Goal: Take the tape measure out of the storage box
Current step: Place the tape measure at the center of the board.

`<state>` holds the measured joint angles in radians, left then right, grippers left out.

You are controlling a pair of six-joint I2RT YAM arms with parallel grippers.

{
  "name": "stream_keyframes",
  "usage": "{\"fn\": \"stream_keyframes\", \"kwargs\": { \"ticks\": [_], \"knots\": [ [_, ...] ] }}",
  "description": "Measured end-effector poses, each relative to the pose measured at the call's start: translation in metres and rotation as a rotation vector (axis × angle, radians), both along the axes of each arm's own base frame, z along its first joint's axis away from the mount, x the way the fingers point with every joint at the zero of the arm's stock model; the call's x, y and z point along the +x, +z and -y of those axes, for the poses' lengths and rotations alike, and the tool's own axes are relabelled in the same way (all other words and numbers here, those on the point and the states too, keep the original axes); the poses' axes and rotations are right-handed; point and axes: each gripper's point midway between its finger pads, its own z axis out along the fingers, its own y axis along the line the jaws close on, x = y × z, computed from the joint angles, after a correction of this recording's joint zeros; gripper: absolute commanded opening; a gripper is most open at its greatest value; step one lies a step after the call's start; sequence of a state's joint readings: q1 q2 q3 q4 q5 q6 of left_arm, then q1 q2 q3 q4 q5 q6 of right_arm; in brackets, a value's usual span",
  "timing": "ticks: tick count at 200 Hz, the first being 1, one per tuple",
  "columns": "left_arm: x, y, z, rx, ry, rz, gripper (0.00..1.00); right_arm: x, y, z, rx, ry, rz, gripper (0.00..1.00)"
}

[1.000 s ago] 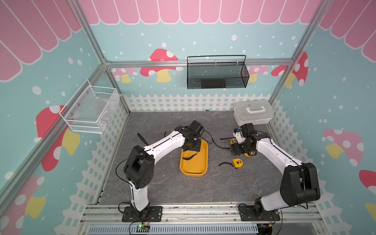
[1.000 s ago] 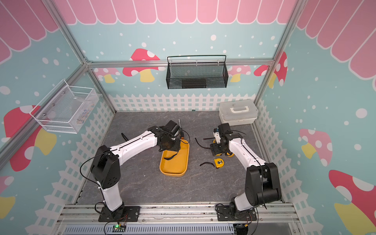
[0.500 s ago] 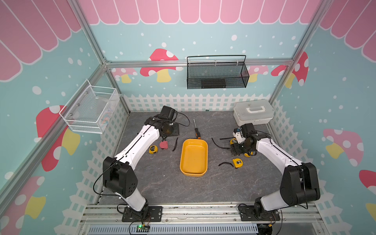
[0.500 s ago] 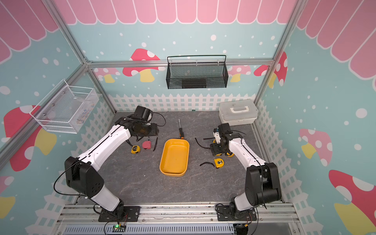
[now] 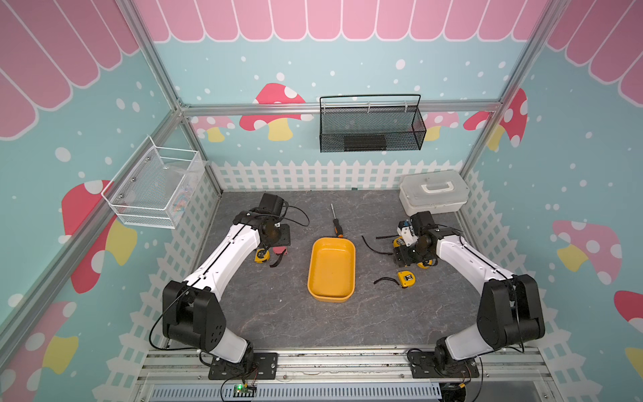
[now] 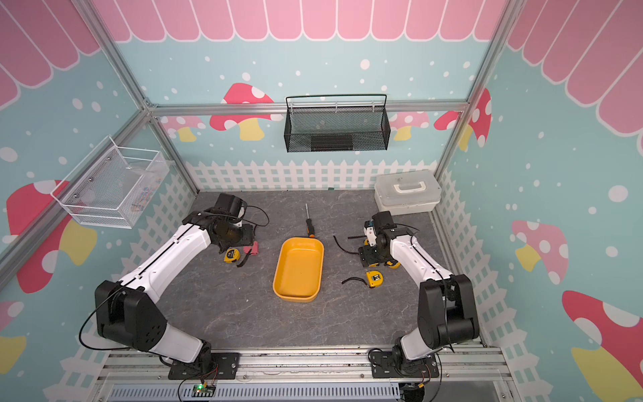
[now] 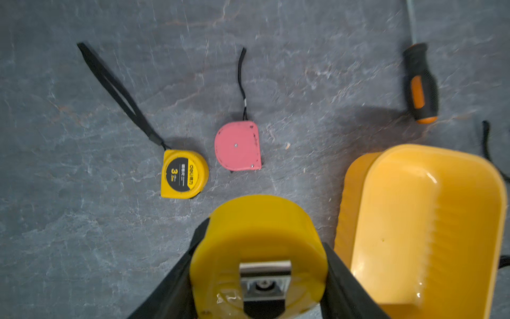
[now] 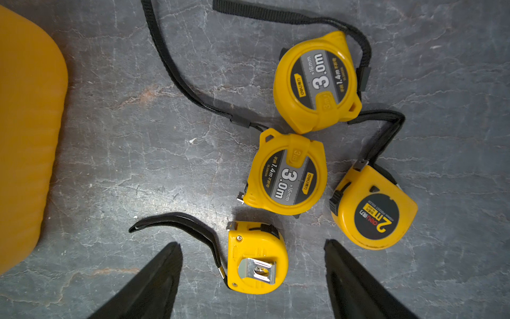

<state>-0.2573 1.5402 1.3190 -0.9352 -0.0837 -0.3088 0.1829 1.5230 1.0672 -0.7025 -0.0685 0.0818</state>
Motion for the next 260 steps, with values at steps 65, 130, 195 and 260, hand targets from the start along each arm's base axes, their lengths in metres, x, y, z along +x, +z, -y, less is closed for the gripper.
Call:
{"fn": "stream_keyframes", "kwargs": {
  "ticks": [65,130,195,260],
  "knots": [
    [-0.023,-0.068,-0.009,0.072,-0.001,-0.191,0.62,0.0,-0.002,-0.001,0.004,0.001,-0.005,0.82],
    [-0.016,-0.116,-0.007,0.097,-0.013,-0.28,0.62,0.001,-0.001,-0.001,0.004,0.001,-0.001,0.82],
    [-0.023,-0.139,-0.01,0.073,-0.003,-0.314,0.62,0.0,-0.004,-0.001,0.003,0.001,-0.005,0.82],
    [-0.018,-0.14,-0.01,0.038,0.007,-0.3,0.71,0.0,-0.004,-0.001,0.003,0.001,-0.006,0.82]
  ]
}}
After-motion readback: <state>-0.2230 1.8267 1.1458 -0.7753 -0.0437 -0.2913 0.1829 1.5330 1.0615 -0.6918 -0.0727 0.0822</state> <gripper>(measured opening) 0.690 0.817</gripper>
